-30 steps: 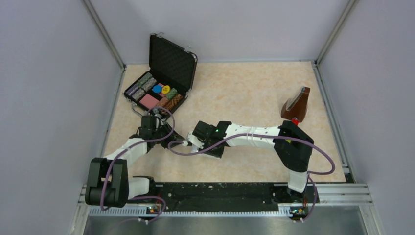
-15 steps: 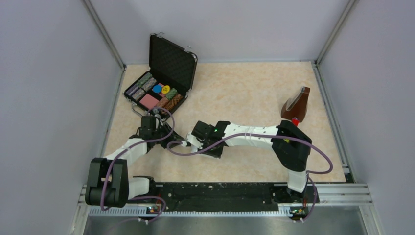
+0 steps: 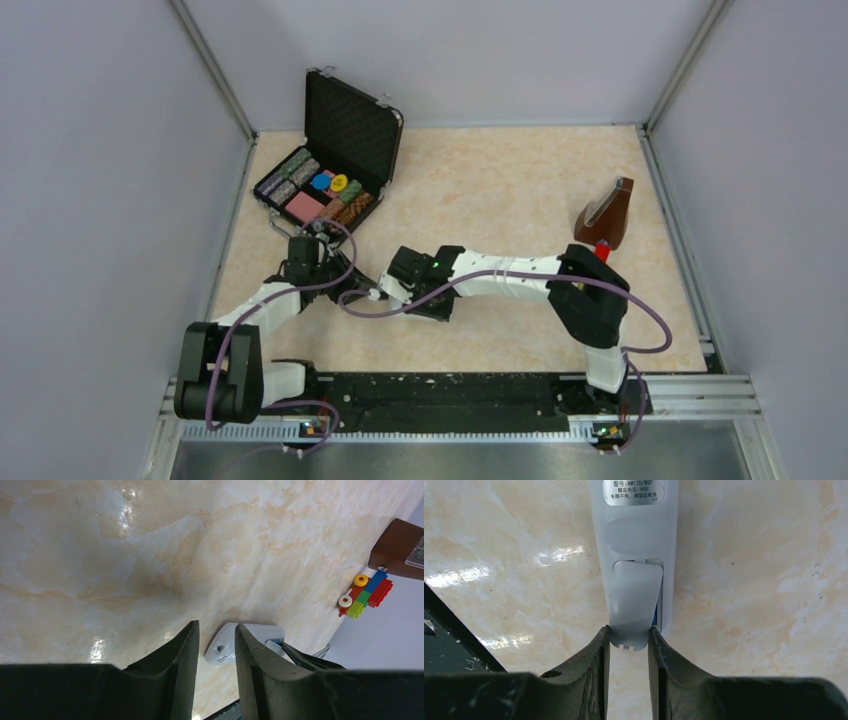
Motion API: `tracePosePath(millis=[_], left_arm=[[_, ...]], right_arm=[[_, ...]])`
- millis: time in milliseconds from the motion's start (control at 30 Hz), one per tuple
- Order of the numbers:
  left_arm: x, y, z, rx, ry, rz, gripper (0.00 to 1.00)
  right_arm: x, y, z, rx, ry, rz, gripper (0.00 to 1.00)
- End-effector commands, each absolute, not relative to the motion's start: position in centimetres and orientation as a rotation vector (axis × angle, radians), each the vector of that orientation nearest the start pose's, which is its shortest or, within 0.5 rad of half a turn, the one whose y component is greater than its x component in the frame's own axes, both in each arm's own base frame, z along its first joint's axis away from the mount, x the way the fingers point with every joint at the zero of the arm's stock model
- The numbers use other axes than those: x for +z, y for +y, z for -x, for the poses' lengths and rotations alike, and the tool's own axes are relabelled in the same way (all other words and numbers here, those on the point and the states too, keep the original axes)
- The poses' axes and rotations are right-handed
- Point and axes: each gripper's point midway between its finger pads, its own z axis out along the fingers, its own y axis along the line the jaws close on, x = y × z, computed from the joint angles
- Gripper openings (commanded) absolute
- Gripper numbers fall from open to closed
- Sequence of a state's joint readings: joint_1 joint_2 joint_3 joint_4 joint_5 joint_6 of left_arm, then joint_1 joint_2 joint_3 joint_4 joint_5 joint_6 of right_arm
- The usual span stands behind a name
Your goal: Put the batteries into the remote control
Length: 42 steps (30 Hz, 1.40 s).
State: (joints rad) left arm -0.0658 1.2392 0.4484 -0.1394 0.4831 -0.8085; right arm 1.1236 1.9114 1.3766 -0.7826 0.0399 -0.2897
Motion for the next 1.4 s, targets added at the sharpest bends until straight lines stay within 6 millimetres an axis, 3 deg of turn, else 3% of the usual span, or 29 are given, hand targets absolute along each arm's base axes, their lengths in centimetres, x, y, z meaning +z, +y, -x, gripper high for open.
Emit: tracePosePath(millis=[0,433,1133,1367], left_arm=[[4.5,-12.5,-25.0,-0.966,2.481,0.709,0.37],[4.5,-12.5,-25.1,-0.967,2.479,0.710,0.37],[4.5,-12.4,-25.2,-0.970,2.469,0.722,0.37],[4.6,-12.3,-25.4,-0.972,2.463,0.729,0.37]], right_arm=[[4.6,34.1,-18.5,0.073,2.133,1.890,0.20],[5.2,34.6,-19.3,0.048,2.034,1.975,0.20],[4.6,32.7,-19.2,-0.037,1.951,2.167,0.17],[5.2,33.3,-20.1,-0.076,1.888,2.182,0.15]])
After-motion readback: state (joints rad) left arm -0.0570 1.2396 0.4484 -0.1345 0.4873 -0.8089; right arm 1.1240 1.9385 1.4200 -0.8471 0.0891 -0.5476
